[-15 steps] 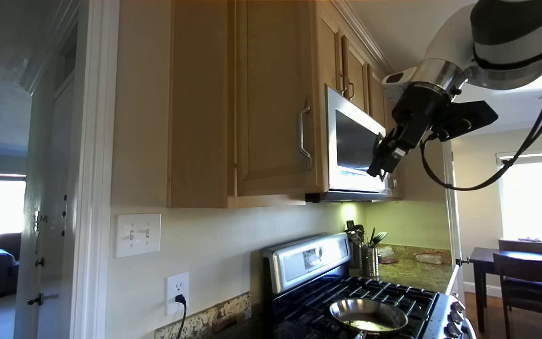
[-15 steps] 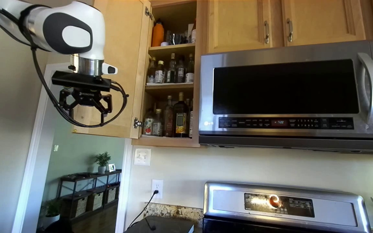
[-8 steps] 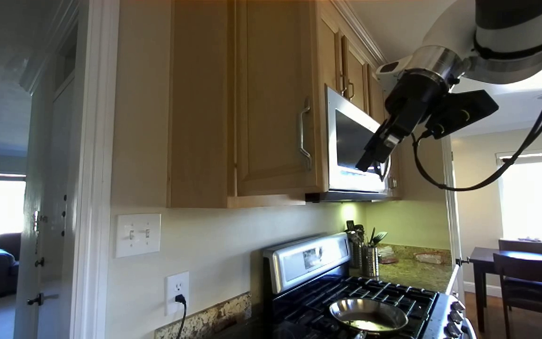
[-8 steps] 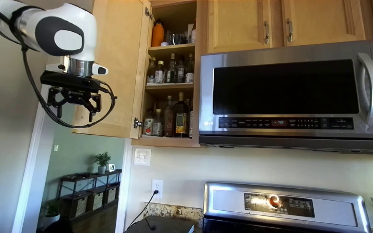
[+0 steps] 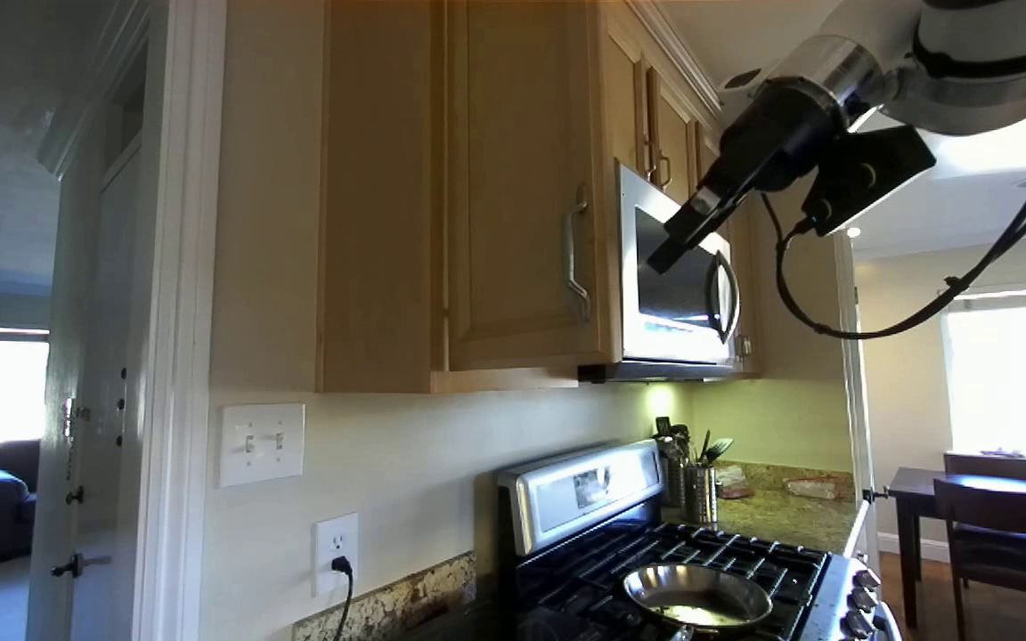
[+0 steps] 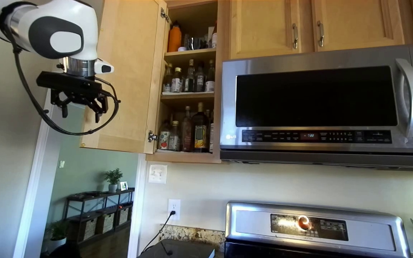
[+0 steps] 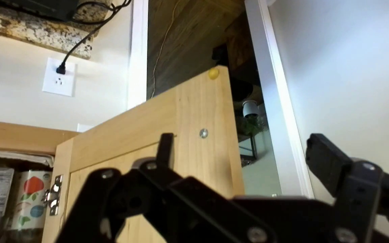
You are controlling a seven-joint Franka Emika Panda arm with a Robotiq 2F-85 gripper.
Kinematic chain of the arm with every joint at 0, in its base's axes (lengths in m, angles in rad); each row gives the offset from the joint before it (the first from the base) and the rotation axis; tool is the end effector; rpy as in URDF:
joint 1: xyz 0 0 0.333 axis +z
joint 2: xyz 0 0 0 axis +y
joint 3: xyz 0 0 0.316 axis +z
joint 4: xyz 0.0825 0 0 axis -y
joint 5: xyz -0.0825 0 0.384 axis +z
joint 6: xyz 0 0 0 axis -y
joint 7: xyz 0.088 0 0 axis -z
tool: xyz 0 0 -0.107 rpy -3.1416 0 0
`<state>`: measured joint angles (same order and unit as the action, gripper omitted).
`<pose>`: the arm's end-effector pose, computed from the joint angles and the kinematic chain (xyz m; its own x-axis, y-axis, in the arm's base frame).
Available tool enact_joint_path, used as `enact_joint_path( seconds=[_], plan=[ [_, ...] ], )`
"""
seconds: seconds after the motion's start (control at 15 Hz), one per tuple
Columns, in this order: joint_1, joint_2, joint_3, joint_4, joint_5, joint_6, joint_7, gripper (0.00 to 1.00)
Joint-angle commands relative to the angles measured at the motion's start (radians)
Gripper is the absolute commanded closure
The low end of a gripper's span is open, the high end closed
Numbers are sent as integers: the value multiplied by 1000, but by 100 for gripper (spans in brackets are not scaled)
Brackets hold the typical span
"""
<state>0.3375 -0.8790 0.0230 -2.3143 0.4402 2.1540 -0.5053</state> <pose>0.2872 0.1312 0.7126 0.5132 0.4502 0.7307 0.7051 -0.7066 -0.0599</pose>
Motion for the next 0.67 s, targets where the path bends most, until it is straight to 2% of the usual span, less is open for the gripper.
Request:
enact_joint_path(
  seconds=[0.0, 0.6],
  plan=[
    [17, -39, -2, 16, 0, 52, 59, 0],
    [28, 2, -7, 29, -19, 215, 62, 0]
  ],
)
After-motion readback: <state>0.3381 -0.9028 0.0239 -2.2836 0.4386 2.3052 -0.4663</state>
